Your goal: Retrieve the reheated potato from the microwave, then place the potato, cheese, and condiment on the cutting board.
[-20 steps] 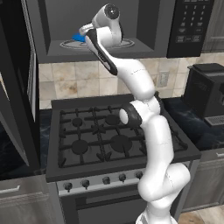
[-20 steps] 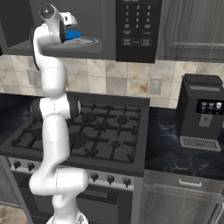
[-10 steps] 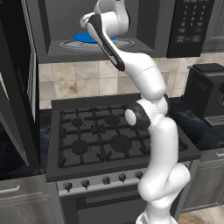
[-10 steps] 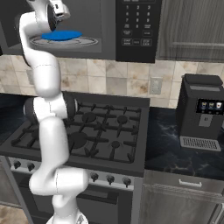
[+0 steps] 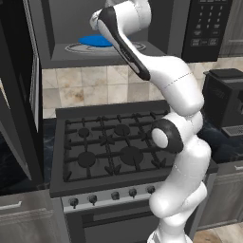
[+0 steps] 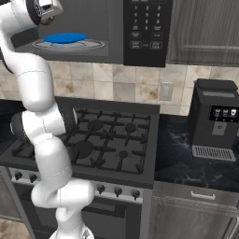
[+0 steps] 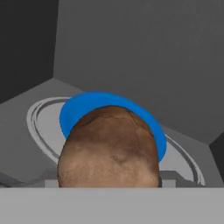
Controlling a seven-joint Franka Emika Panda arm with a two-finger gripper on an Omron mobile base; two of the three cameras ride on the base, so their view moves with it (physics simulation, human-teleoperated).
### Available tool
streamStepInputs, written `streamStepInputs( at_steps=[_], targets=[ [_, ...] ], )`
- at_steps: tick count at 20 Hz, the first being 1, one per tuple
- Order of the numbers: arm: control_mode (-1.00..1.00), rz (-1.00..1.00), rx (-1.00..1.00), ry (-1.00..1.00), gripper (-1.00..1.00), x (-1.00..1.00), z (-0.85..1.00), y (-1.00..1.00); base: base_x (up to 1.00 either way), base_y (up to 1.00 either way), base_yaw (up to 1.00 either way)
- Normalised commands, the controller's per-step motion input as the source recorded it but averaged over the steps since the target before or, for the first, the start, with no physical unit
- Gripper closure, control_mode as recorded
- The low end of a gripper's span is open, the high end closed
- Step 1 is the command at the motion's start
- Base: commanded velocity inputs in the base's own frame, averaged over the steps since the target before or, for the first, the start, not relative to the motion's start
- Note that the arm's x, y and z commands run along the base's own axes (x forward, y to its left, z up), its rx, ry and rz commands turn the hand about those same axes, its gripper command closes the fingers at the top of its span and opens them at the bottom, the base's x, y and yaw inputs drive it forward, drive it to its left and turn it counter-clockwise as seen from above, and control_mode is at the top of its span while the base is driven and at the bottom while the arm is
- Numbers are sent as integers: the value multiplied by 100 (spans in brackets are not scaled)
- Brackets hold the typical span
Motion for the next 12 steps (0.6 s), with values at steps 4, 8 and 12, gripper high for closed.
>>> streamStepInputs(
  at_steps=[4,8,12],
  targets=[
    [-100,0,0,-11,100,-87,-19,-19,0,0,0],
    [-100,0,0,-2,100,-84,-2,-23,0,0,0],
    [-100,0,0,0,100,-87,0,-24,0,0,0]
  ],
)
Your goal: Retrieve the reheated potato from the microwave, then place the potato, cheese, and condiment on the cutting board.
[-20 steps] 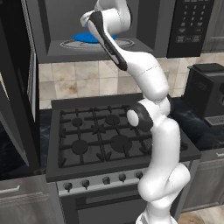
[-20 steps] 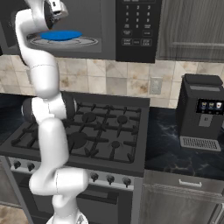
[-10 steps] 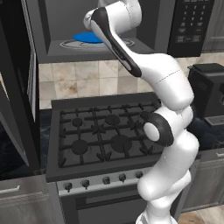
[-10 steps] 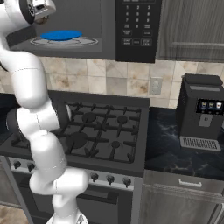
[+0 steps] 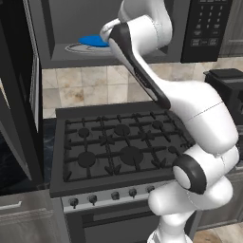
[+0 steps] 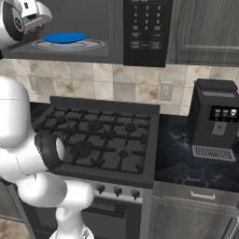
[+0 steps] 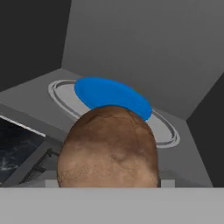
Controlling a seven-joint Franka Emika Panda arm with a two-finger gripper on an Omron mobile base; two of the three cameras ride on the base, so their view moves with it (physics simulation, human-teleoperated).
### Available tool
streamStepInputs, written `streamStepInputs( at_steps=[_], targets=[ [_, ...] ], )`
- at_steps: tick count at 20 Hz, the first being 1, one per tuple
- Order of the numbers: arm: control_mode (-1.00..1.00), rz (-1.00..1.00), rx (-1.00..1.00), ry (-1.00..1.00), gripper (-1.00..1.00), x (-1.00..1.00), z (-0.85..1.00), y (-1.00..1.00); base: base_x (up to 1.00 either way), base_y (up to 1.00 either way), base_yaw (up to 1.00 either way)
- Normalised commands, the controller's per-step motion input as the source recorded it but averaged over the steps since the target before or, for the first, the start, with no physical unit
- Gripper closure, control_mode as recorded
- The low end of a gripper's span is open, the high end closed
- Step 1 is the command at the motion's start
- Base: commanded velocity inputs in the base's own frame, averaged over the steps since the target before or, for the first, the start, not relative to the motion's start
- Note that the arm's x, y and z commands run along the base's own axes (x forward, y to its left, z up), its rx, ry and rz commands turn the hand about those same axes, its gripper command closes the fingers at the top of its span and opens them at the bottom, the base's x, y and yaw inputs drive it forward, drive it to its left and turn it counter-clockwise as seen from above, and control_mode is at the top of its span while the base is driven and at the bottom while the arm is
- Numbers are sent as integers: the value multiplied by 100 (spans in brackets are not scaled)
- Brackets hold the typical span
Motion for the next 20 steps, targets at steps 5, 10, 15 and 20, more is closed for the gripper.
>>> streamStepInputs(
  at_steps=[5,10,15,20],
  targets=[
    [-100,0,0,0,100,-90,3,-25,0,0,0],
    [-100,0,0,4,100,-89,3,-20,0,0,0],
    [-100,0,0,4,100,-92,-18,-17,0,0,0],
    [-100,0,0,1,100,-88,-43,-14,0,0,0]
  ],
)
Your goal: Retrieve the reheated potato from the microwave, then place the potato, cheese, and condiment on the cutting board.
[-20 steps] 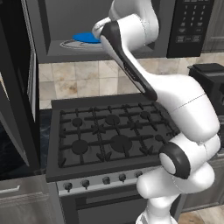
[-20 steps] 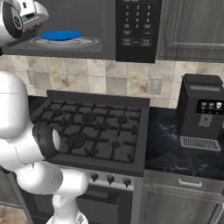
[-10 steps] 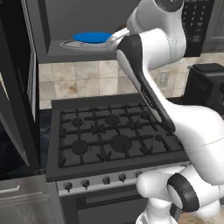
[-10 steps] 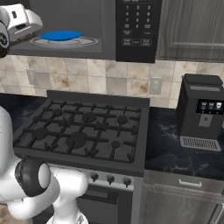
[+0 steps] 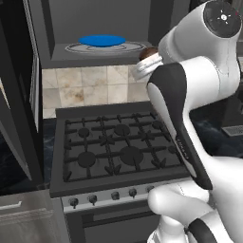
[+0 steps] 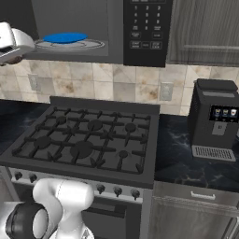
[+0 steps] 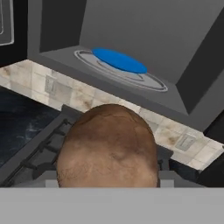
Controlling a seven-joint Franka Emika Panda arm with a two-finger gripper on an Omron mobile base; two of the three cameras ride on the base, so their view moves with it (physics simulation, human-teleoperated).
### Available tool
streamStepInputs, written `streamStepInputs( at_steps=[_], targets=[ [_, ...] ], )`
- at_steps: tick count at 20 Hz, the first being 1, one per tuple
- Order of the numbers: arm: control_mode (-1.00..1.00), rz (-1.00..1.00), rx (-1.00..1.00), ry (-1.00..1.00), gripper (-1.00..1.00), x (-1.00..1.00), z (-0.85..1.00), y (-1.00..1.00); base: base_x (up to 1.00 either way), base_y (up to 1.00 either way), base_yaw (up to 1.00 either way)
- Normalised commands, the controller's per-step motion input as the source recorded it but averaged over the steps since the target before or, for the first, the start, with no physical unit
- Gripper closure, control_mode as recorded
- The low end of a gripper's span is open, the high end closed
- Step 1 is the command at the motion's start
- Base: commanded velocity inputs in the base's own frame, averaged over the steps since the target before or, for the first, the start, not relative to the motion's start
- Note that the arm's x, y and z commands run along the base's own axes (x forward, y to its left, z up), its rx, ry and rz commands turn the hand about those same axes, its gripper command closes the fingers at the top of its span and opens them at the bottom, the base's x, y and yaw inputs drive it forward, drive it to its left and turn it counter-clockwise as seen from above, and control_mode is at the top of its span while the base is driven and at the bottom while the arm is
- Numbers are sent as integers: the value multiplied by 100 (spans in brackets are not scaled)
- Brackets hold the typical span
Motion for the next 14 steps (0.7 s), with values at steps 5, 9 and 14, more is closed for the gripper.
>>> streamStepInputs(
  at_steps=[5,9,14],
  targets=[
    [-100,0,0,2,100,-57,-74,-20,0,0,0],
    [-100,0,0,13,100,-15,-91,-26,0,0,0],
    [-100,0,10,16,100,1,-85,-23,0,0,0]
  ],
)
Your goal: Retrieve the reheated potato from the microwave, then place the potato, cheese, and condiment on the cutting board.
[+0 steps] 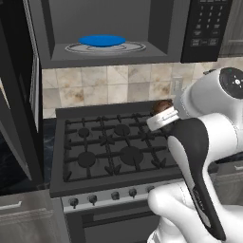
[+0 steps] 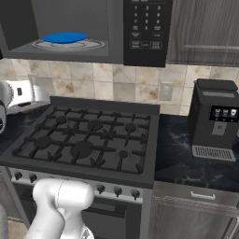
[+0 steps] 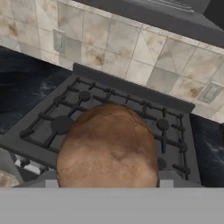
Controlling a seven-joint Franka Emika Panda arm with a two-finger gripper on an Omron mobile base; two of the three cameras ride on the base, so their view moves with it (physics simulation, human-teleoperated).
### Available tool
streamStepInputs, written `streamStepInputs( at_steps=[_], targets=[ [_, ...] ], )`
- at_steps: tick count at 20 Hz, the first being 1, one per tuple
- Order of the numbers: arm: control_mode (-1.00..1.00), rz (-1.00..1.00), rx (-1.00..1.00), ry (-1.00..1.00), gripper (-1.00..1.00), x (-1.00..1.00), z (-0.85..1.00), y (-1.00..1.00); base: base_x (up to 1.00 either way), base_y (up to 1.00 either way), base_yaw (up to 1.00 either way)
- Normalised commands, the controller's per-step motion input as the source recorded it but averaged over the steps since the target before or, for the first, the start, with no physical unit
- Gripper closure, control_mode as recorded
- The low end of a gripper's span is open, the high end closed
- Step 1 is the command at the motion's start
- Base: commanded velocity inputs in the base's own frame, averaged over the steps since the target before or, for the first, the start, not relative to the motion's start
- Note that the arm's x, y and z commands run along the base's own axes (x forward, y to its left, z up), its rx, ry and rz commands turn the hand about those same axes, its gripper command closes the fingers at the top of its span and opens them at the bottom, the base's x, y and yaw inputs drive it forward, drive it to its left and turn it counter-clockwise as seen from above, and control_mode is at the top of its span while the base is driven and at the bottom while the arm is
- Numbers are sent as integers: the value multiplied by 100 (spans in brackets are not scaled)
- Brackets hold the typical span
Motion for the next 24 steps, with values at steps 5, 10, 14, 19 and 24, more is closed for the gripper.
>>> streamStepInputs(
  at_steps=[5,10,14,19,24],
  targets=[
    [-100,0,11,13,100,8,-70,-16,0,0,0],
    [-100,-5,3,0,100,5,-28,1,0,0,0],
    [-100,-10,-1,1,100,4,-2,10,0,0,0],
    [-100,-1,0,2,100,0,0,1,0,0,0],
    [-100,0,0,0,100,0,0,0,0,0,0]
  ],
)
